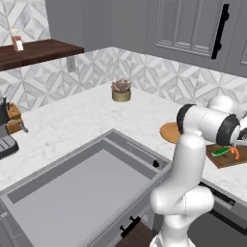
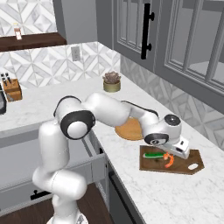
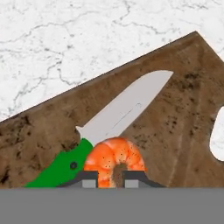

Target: Pick up the knife from the drawer and place it on the cutting board. Then place the meat from the plate to the cutting board.

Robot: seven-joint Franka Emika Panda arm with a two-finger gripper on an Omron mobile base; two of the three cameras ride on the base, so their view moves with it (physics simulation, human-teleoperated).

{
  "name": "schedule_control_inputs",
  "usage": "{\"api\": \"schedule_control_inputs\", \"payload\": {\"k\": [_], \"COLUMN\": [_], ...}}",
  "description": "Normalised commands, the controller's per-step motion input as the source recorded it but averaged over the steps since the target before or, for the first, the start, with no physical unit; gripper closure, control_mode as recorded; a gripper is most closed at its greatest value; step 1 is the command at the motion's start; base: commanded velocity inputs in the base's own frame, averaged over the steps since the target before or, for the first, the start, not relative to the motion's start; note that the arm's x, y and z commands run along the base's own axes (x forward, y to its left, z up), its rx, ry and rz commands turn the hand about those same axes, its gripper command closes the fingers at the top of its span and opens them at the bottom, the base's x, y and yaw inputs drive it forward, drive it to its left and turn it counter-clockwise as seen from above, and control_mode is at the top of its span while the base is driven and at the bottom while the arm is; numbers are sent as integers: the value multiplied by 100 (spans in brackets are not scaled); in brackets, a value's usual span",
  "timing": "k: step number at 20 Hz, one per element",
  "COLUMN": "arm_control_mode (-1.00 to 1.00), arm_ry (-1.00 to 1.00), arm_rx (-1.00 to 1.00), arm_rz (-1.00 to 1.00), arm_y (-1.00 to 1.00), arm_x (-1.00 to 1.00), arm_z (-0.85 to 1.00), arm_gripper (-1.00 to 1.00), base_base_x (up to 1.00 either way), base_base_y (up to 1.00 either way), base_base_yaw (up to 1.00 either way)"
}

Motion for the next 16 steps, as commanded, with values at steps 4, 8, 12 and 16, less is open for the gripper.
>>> {"api": "schedule_control_inputs", "payload": {"k": [4,8,12,16], "arm_control_mode": [-100,-100,-100,-100], "arm_ry": [-1,0,0,0], "arm_rx": [9,6,3,0], "arm_rz": [0,0,0,0], "arm_y": [-79,-53,-27,8], "arm_x": [-1,0,14,32], "arm_z": [-11,-12,-21,-17], "arm_gripper": [100,100,100,100], "base_base_x": [0,0,0,0], "base_base_y": [0,0,0,0], "base_base_yaw": [0,0,0,0]}}
